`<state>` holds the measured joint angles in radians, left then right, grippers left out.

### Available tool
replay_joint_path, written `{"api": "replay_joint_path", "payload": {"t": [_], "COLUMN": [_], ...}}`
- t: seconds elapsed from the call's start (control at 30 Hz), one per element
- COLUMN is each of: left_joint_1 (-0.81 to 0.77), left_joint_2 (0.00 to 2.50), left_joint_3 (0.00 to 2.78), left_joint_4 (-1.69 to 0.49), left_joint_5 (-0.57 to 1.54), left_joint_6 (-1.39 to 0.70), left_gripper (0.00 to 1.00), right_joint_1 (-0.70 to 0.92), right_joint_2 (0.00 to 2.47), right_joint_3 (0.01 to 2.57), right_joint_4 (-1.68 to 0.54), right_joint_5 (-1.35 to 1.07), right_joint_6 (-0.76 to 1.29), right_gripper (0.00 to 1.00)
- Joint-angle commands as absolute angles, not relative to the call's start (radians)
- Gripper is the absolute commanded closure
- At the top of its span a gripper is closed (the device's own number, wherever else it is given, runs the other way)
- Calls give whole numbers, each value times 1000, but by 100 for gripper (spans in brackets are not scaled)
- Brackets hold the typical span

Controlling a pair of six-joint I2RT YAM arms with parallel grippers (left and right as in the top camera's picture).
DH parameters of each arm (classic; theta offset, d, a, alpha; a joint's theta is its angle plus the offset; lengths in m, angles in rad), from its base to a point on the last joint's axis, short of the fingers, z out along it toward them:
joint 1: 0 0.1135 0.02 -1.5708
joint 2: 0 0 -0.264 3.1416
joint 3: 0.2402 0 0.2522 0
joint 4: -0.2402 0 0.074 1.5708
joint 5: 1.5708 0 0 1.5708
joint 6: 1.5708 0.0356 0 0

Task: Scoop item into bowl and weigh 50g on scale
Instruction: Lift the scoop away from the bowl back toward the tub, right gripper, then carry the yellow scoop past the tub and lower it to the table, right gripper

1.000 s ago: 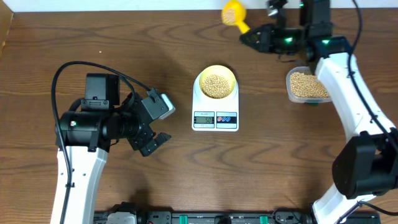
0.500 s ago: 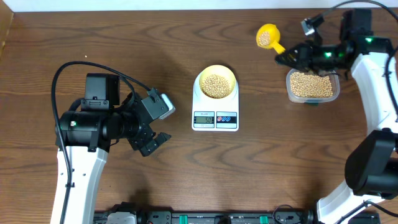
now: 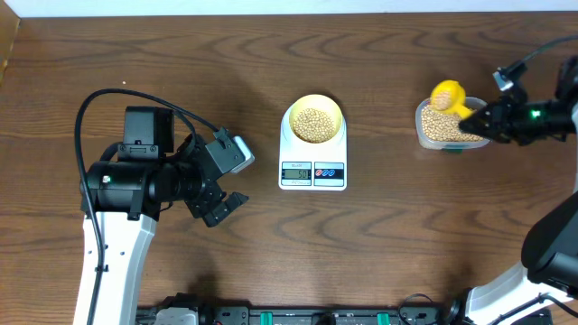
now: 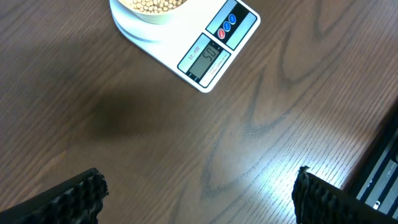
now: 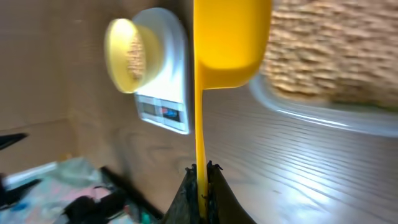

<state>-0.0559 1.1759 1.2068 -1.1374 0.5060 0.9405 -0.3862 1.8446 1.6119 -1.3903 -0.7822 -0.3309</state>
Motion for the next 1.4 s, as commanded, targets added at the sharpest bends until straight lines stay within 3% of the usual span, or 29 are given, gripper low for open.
{"api": "replay_joint_path", "payload": {"t": [0.0, 0.33, 0.83, 1.1, 1.2, 1.37], "left_joint_1": [-52, -52, -52, -52, -52, -52], "left_joint_2": [1169, 1169, 1169, 1169, 1169, 1169], "left_joint_3": [1217, 1217, 1217, 1217, 1217, 1217], "left_joint_4": [-1140, -1140, -1140, -1140, -1140, -1140], "left_joint_5": [505, 505, 505, 505, 505, 505], "left_joint_6": [949, 949, 949, 949, 949, 949], "left_gripper": [2, 2, 2, 2, 2, 2], "right_joint_1": [-405, -344, -51, 63, 64, -15], "right_joint_2": [1832, 1832, 1832, 1824, 1787, 1628], "right_joint_3": [1624, 1624, 1624, 1627, 1670, 1721], "right_joint_4": [-1400, -1382, -1268, -1256, -1278, -1316], "right_joint_5": [-547, -342, 321, 548, 473, 133], "right_joint_6": [-375, -393, -109, -38, 30, 29], "right_gripper": [99, 99, 99, 99, 99, 99]}}
